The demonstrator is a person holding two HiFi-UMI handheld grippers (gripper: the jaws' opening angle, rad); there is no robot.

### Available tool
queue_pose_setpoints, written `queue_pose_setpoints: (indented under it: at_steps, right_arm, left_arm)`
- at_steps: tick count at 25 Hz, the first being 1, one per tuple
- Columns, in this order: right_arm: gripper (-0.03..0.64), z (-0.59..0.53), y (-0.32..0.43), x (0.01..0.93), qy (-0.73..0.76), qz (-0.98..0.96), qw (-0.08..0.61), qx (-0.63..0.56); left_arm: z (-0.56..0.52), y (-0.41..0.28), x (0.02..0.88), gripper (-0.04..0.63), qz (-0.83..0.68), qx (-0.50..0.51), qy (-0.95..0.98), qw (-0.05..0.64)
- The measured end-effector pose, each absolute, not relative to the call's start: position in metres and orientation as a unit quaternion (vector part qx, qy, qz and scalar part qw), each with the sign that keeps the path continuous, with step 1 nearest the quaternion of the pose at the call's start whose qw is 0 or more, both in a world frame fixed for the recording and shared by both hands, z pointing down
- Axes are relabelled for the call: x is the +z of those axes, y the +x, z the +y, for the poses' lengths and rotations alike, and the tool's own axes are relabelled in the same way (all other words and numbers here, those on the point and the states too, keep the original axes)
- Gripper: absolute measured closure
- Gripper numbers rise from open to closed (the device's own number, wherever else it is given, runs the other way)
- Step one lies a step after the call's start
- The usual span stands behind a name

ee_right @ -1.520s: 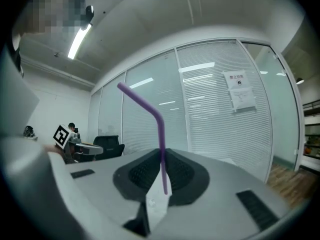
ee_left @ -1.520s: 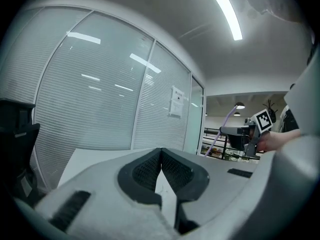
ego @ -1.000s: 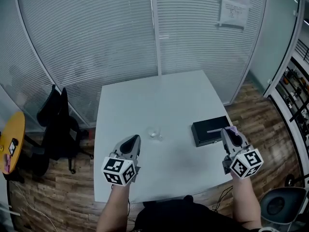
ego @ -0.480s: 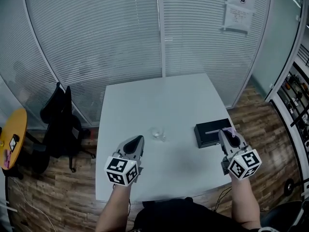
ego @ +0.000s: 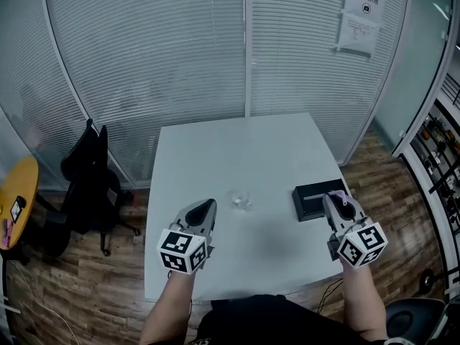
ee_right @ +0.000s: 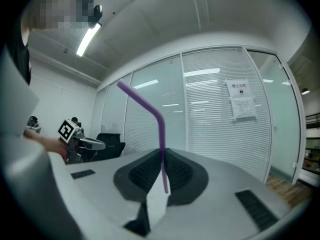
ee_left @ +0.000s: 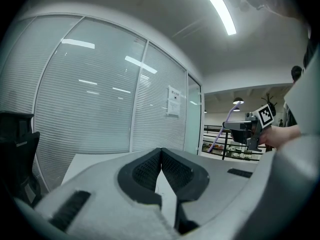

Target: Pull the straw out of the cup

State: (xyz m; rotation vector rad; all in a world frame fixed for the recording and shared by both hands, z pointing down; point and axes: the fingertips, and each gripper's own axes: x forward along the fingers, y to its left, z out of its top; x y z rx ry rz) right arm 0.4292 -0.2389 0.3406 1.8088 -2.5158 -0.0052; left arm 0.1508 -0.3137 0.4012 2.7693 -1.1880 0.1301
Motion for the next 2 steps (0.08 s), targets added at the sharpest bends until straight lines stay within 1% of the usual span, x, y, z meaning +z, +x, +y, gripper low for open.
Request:
queue_pose_setpoints:
  at_steps: [2]
  right_arm:
    - [0.591,-0.2409,0.4220,0.3403,0.582,-0.813,0.023,-0.003]
  left_arm:
    - [-0.3148,0.1457,0.4006,0.586,-0.392,0.043,0.917,0.061]
